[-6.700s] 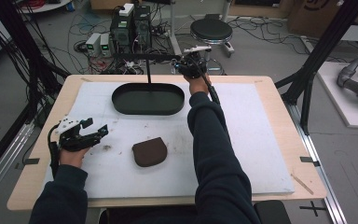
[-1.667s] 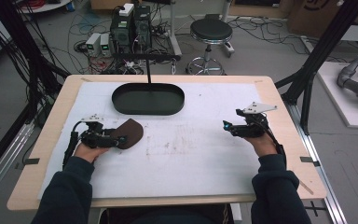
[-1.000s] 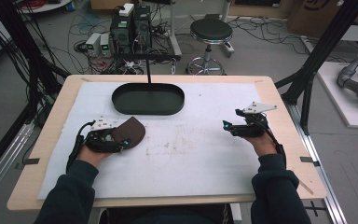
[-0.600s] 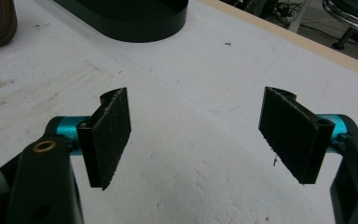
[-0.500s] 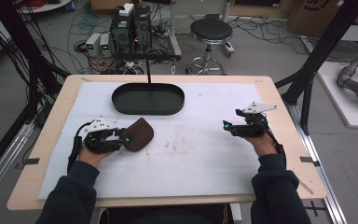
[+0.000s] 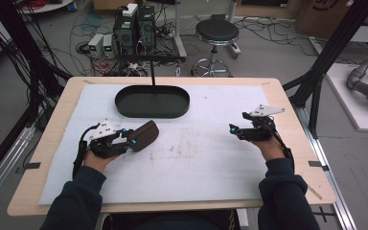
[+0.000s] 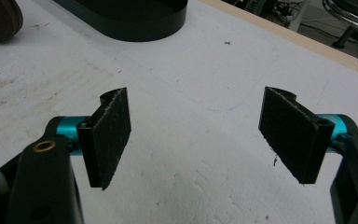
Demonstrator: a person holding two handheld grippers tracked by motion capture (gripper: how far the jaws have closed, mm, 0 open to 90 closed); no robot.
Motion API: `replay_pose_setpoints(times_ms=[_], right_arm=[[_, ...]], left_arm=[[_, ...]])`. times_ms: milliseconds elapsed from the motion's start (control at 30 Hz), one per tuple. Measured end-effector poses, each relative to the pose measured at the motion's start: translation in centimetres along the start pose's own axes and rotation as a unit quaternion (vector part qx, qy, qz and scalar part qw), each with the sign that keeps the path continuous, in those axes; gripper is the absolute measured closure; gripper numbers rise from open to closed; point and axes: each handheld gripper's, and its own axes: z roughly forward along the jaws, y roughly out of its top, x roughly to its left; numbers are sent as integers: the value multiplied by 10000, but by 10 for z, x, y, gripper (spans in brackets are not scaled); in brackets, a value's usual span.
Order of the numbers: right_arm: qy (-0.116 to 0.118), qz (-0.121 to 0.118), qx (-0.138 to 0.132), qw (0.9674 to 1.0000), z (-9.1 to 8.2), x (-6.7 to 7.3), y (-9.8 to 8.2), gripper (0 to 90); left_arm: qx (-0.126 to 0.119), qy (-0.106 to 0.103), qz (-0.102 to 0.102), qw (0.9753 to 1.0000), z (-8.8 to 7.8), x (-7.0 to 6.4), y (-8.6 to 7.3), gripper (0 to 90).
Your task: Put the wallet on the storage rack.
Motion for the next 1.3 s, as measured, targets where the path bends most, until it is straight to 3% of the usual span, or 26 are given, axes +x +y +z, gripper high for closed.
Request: replay_pose_setpoints(times_ms=[367, 400, 433, 567, 667, 867, 1033, 1167, 1300], right_arm=[[5, -13, -4, 10000, 0, -1, 0, 254], [5, -6, -1, 10000, 0, -1, 0, 254], [7, -9, -5, 10000, -1, -1, 0, 254], [6, 11, -26, 10000, -1, -1, -1, 254], [13, 32, -44, 10000, -2, -2, -1, 254], [12, 94, -103, 9999, -3, -4, -1, 254], [26, 140, -158, 9998, -4, -6, -1, 254], [30, 158, -177, 9997, -5, -7, -1, 254], [60, 165, -191, 9997, -5, -8, -1, 254]], left_arm=[[307, -31, -282, 9991, 11, 3, -5, 470], [338, -98, -215, 9991, 11, 3, -5, 528], [344, -15, -149, 9993, 11, 1, -4, 641], [305, -28, -239, 9992, 11, 3, -3, 662], [95, -17, -401, 9991, 7, 8, 0, 664], [-357, 115, -676, 9970, 0, 26, 20, 665], [-460, 138, -781, 9958, 5, 43, 46, 664], [-342, 165, -798, 9961, 17, 62, 68, 662], [-155, 232, -766, 9967, 36, 75, 78, 661]])
